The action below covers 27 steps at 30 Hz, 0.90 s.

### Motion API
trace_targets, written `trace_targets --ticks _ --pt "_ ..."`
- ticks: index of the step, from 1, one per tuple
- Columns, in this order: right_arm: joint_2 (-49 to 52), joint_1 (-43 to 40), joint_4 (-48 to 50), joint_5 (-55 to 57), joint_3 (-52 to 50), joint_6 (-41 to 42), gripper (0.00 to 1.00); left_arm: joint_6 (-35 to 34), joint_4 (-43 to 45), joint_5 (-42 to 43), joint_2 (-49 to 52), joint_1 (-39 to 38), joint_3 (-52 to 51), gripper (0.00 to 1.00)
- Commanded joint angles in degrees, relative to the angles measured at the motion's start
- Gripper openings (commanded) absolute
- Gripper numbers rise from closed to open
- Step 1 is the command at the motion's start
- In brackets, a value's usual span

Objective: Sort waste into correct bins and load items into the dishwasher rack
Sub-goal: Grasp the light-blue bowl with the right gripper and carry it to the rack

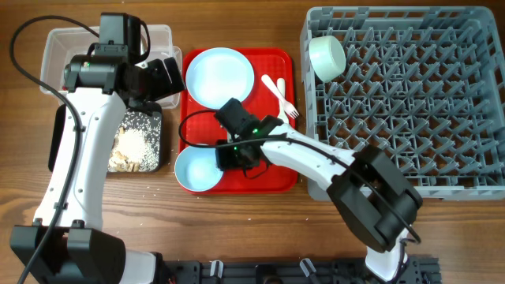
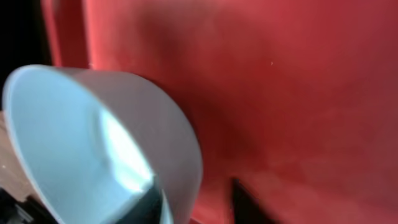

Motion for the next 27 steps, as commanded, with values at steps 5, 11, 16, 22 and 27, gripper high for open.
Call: trace_targets --ticks 5,11,16,22,27 --pt "0.52 -2.10 -0.90 -0.55 -0.07 0.15 0.04 -0.70 0.11 -0.72 -0.70 0.33 0.94 1.00" --pt "-7.23 -9.53 -6.47 1.38 1.18 -4.48 0.05 -0.70 0.11 -0.74 -0.70 0.33 0.94 1.00" --pt "-22.71 -18.69 -12.20 15.04 2.82 -4.83 0.04 -0.70 0.11 -0.74 -0.70 0.33 0.94 1.00" --pt "-41.88 -24.65 -15.04 42.58 2.80 -4.94 0.04 -0.70 0.11 -0.72 -0.70 0.33 0.94 1.00" --pt "-47.52 -24.68 -20.37 68.04 2.69 -7.52 0.04 -0.70 0.11 -0.72 -0.70 0.33 0.94 1.00"
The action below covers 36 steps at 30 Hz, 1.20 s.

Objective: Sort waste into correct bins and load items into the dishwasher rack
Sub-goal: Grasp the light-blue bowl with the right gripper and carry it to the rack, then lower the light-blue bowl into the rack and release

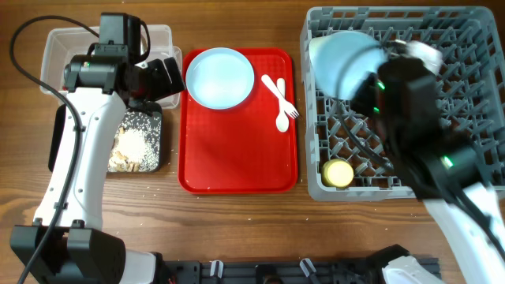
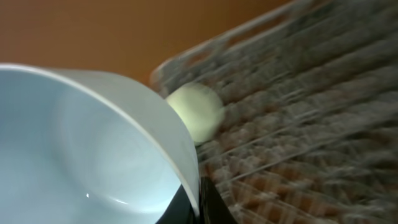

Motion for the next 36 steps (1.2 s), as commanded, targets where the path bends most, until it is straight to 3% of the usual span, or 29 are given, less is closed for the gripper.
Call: trace_targets --ticks 1,8,12,15,22,36 --pt "0.92 0.13 -1.68 25.40 -0.09 -4.57 0.04 -0.72 0.11 -0.70 -0.70 0.33 0.94 1.00" --pt "15.56 0.17 -0.35 42.07 -0.07 -11.96 0.04 -0.70 0.11 -0.70 -0.70 0.33 0.94 1.00" --pt "25.16 0.87 4.55 43.25 -0.07 -26.23 0.04 -0.70 0.11 -0.70 -0.70 0.33 0.94 1.00" --pt "30.21 2.34 5.95 43.56 -0.07 -30.53 0.04 -0.72 0.11 -0.72 -0.70 0.33 0.94 1.00" --pt "36.63 6.16 5.20 43.50 -0.09 -30.69 0.04 -0.70 0.11 -0.72 -0.70 0.33 0.94 1.00" --pt "37.53 6.45 1.84 46.12 -0.09 -28.79 0.04 -0.70 0.11 -0.70 -0.70 0.33 0.94 1.00"
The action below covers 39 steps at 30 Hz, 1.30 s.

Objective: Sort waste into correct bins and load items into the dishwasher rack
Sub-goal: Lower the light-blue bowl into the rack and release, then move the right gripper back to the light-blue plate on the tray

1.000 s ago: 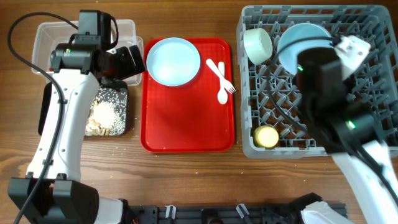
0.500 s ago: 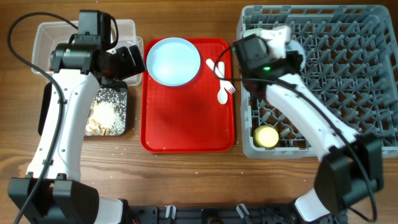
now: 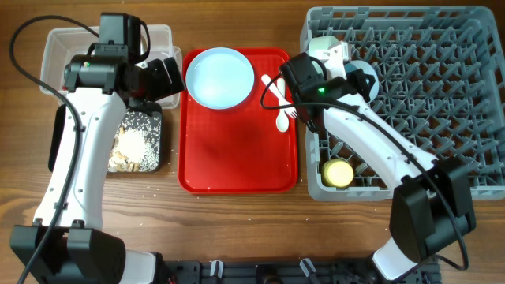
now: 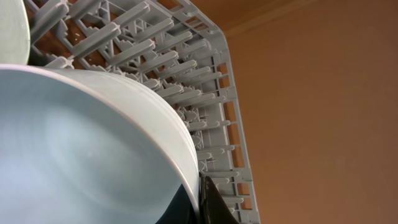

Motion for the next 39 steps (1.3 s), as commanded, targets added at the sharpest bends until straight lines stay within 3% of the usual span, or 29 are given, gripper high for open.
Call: trace_targets --ticks 1,25,32,36,39 --pt "1.25 0.02 -0.31 2.49 0.00 1.05 0.04 -0.72 0.11 -0.55 -0.70 0.33 0.94 1.00" --pt "4.33 1.31 -0.50 3.23 -0.11 -3.76 0.06 -0.70 0.11 -0.55 -0.70 0.33 0.94 1.00" --pt "4.33 7.96 -0.48 -2.10 -0.11 -8.33 0.32 -0.70 0.11 -0.55 -0.70 0.33 0.94 1.00" --pt "4.33 11.21 -0.52 -8.24 -0.11 -8.31 0.40 -0.70 0.11 -0.57 -0.70 0.33 0.94 1.00" --pt "4.33 12.31 -0.37 -12.61 -0.11 -8.26 0.52 -0.70 0.11 -0.57 -0.70 0.33 0.94 1.00"
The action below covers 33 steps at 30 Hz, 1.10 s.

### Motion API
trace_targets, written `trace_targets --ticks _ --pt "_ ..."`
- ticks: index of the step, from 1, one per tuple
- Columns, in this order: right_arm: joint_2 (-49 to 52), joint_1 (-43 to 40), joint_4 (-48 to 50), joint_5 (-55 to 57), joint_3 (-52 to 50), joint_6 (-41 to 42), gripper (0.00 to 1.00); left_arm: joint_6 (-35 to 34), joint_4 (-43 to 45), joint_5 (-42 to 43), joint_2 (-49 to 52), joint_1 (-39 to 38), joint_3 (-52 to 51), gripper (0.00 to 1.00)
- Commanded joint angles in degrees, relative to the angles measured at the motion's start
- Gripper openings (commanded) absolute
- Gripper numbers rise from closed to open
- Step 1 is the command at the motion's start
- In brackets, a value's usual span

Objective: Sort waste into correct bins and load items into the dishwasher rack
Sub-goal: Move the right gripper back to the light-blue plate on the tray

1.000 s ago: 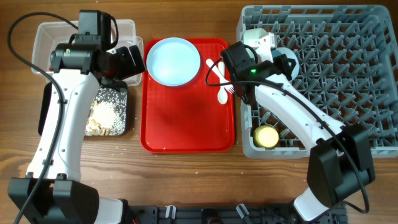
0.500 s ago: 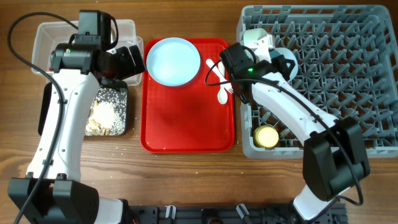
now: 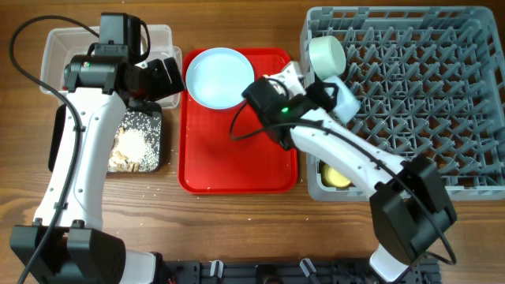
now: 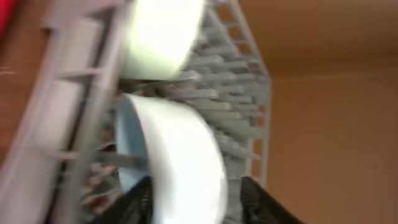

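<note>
A pale blue bowl (image 4: 180, 162) stands on its edge among the tines of the grey dishwasher rack (image 3: 410, 102), just below a light green cup (image 3: 326, 55). My right gripper (image 4: 196, 193) is open, one finger on each side of the bowl; the wrist view is blurred. In the overhead view the right gripper (image 3: 319, 89) is at the rack's left edge, beside the bowl (image 3: 343, 99). A pale blue plate (image 3: 219, 76) lies on the red tray (image 3: 237, 158). My left gripper (image 3: 167, 71) hovers by the bins; its jaws are hidden.
A clear plastic bin (image 3: 63, 43) sits at the back left. In front of it is a black tray of food scraps (image 3: 138, 142). A yellow item (image 3: 335, 175) lies in the rack's front left corner. My right arm's elbow (image 3: 268, 102) hangs over the tray's right side.
My right gripper was shut on the bowl's rim over the rack's left part. Now it is open, and the bowl stands in the rack. The elbow has shifted left over the tray.
First my right gripper gripped the bowl's rim at the red tray's front left. Then it held the bowl high over the rack near the green cup, then low among the tines. Now the bowl stands in the rack, released. The left arm stayed still.
</note>
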Motion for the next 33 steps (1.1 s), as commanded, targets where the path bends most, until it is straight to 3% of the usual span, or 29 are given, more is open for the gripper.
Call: trace_targets --ticks 1,7,12,15,18,20,21,26,28,31,33 --pt "1.44 0.74 0.24 -7.08 -0.11 -0.17 0.53 -0.72 0.11 -0.57 -0.70 0.33 0.94 1.00" --pt "1.11 0.46 4.37 -14.75 -0.04 0.28 0.74 -0.70 0.11 -0.57 -0.70 0.33 0.94 1.00" --pt "-1.73 -0.35 6.19 -18.88 3.41 2.82 0.80 -0.70 0.11 -0.55 -0.70 0.33 0.94 1.00" --pt "-4.94 -1.11 7.82 -30.49 7.39 2.93 0.84 -0.72 0.11 -0.55 -0.70 0.33 0.94 1.00" --pt "-6.67 -2.16 14.32 -49.05 8.94 4.04 0.85 -0.70 0.11 -0.55 -0.70 0.33 0.94 1.00" --pt "-6.01 -3.32 19.39 -55.19 8.35 11.23 0.99 -0.70 0.11 -0.55 -0.70 0.33 0.94 1.00" --pt "-5.11 -3.76 20.57 -56.57 8.28 14.34 1.00 -0.70 0.11 -0.55 -0.70 0.33 0.94 1.00" --pt "1.01 -5.16 22.08 -69.13 8.28 30.08 1.00 -0.70 0.11 -0.57 -0.70 0.33 0.94 1.00" --pt "2.40 -5.07 21.14 -72.72 8.28 30.36 1.00 -0.70 0.11 -0.55 -0.70 0.33 0.94 1.00" --pt "4.26 -5.07 21.20 -71.43 8.28 34.75 0.78 -0.70 0.11 -0.57 -0.70 0.33 0.94 1.00" --pt "5.84 -5.07 21.18 -67.56 8.28 44.09 0.76 -0.70 0.11 -0.55 -0.70 0.33 0.94 1.00"
